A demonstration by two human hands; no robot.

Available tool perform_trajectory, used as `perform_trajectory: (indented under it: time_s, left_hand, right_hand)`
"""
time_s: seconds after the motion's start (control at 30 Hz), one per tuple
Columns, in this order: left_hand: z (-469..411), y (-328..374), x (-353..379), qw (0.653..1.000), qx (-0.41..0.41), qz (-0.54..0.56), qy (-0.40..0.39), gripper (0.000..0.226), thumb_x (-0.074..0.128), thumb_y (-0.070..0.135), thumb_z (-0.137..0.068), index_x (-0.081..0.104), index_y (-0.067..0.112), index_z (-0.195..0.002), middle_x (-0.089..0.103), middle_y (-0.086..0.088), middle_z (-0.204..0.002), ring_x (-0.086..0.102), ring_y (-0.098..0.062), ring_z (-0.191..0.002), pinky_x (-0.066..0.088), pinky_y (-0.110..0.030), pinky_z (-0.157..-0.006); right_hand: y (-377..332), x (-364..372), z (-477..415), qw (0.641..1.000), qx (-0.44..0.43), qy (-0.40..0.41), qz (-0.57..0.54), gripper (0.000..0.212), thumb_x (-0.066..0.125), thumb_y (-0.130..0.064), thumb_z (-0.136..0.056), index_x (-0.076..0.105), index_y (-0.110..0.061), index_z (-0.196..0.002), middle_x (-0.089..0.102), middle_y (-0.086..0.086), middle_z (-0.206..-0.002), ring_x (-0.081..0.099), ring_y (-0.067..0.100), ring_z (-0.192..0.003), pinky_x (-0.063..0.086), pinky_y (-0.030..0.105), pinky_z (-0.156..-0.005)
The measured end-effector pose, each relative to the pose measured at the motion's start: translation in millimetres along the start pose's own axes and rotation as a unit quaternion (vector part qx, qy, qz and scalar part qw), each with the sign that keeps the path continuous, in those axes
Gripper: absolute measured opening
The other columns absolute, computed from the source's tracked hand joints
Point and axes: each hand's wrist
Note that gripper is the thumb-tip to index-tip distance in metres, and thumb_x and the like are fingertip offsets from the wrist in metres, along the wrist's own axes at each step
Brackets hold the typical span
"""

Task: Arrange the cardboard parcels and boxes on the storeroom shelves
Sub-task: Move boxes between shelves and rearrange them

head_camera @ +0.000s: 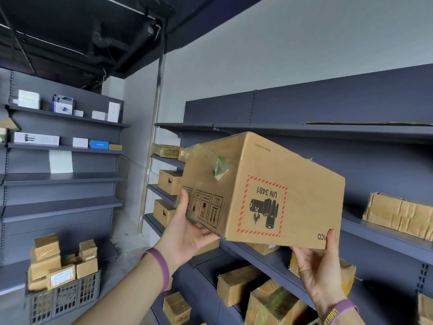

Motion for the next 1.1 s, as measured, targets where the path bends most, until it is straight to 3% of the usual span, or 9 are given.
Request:
perform_trajectory:
  time_s: [0.23, 0.37, 0.47, 0.53, 0.63, 0.77, 0.9, 1.0, 1.1]
  left_hand:
    - [-2, -6, 0, 0.998, 0.030, 0.025, 0.054, 0.056, 0.066, 0.047, -0.084, 0.062, 0.017, -0.131, 0.070, -0.016, -0.122, 0.065, -0.033, -0.115, 0.061, -0.050, -0.080]
    - [-5, -17, 5, 0.992, 0.080, 0.062, 0.078, 0.049, 0.066, 0.044, -0.088, 0.062, 0.016, -0.128, 0.077, -0.013, -0.102, 0.070, -0.030, -0.101, 0.062, -0.046, -0.072]
    - [-8, -22, 12, 0.988, 0.106, 0.061, 0.091, 0.046, 0.064, 0.044, -0.090, 0.060, 0.019, -0.129, 0.078, -0.010, -0.101, 0.070, -0.028, -0.103, 0.063, -0.045, -0.073]
    - [-13, -24, 14, 0.986, 0.123, 0.054, 0.096, 0.062, 0.070, 0.044, -0.084, 0.052, 0.025, -0.140, 0.072, -0.010, -0.119, 0.068, -0.029, -0.111, 0.062, -0.047, -0.074]
    - [-19, -26, 15, 0.978, 0.172, 0.052, 0.104, 0.086, 0.079, 0.042, -0.074, 0.036, 0.040, -0.149, 0.064, -0.005, -0.135, 0.064, -0.028, -0.119, 0.061, -0.045, -0.071]
    - [-18, -35, 24, 0.967, 0.231, 0.037, 0.101, 0.086, 0.080, 0.039, -0.074, 0.033, 0.046, -0.146, 0.062, 0.004, -0.137, 0.066, -0.020, -0.117, 0.061, -0.041, -0.070]
    - [-16, -38, 24, 0.967, 0.245, 0.017, 0.065, 0.087, 0.083, 0.037, -0.077, 0.030, 0.046, -0.145, 0.061, -0.003, -0.139, 0.066, -0.025, -0.119, 0.060, -0.049, -0.081]
    - [-7, -34, 20, 0.976, 0.215, 0.022, 0.037, 0.083, 0.075, 0.060, -0.073, 0.029, 0.054, -0.141, 0.058, -0.002, -0.139, 0.063, -0.034, -0.120, 0.055, -0.059, -0.089]
    - [-5, -22, 14, 0.983, 0.170, 0.070, 0.007, 0.083, 0.058, 0.078, -0.075, 0.043, 0.038, -0.146, 0.060, -0.014, -0.138, 0.059, -0.047, -0.120, 0.048, -0.069, -0.093]
  right_hand:
    - [-2, 2, 0, 0.999, 0.038, 0.000, 0.034, 0.063, 0.062, -0.048, -0.088, 0.051, -0.018, -0.142, 0.069, 0.012, -0.125, 0.069, 0.027, -0.110, 0.062, 0.033, -0.066]
    - [-2, 17, 4, 0.994, 0.005, -0.074, 0.078, 0.124, 0.092, -0.031, -0.058, 0.016, -0.032, -0.157, 0.066, 0.014, -0.129, 0.067, 0.028, -0.114, 0.059, 0.043, -0.085]
    - [7, 37, 25, 0.961, -0.019, -0.180, 0.209, 0.115, 0.086, -0.040, -0.067, 0.010, -0.055, -0.151, 0.058, 0.002, -0.141, 0.065, 0.026, -0.118, 0.056, 0.048, -0.092]
    - [18, 46, 43, 0.937, 0.006, -0.244, 0.250, 0.119, 0.089, -0.056, -0.058, 0.012, -0.059, -0.149, 0.055, -0.007, -0.145, 0.063, 0.024, -0.122, 0.055, 0.048, -0.095]
    - [38, 51, 63, 0.921, 0.005, -0.282, 0.267, 0.121, 0.088, -0.062, -0.056, 0.009, -0.061, -0.147, 0.054, -0.010, -0.145, 0.058, 0.023, -0.128, 0.050, 0.051, -0.101]
    - [52, 62, 67, 0.951, -0.021, -0.234, 0.200, 0.120, 0.094, -0.048, -0.054, 0.024, -0.049, -0.151, 0.063, -0.001, -0.135, 0.062, 0.027, -0.122, 0.056, 0.044, -0.094]
    - [43, 68, 55, 0.973, -0.047, -0.178, 0.139, 0.076, 0.070, -0.022, -0.080, 0.040, -0.024, -0.150, 0.067, 0.008, -0.129, 0.065, 0.025, -0.118, 0.058, 0.037, -0.090]
    - [31, 63, 45, 0.977, -0.035, -0.168, 0.129, 0.057, 0.061, -0.020, -0.085, 0.052, -0.017, -0.141, 0.069, 0.010, -0.124, 0.068, 0.024, -0.111, 0.059, 0.032, -0.084]
    - [24, 50, 34, 0.987, -0.011, -0.132, 0.096, 0.054, 0.062, -0.024, -0.082, 0.057, -0.012, -0.135, 0.068, 0.013, -0.125, 0.071, 0.023, -0.105, 0.062, 0.027, -0.074]
Point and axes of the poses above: each hand's wrist, its own z-axis away from the middle knuckle, its own x-axis out of the palm, y = z × x
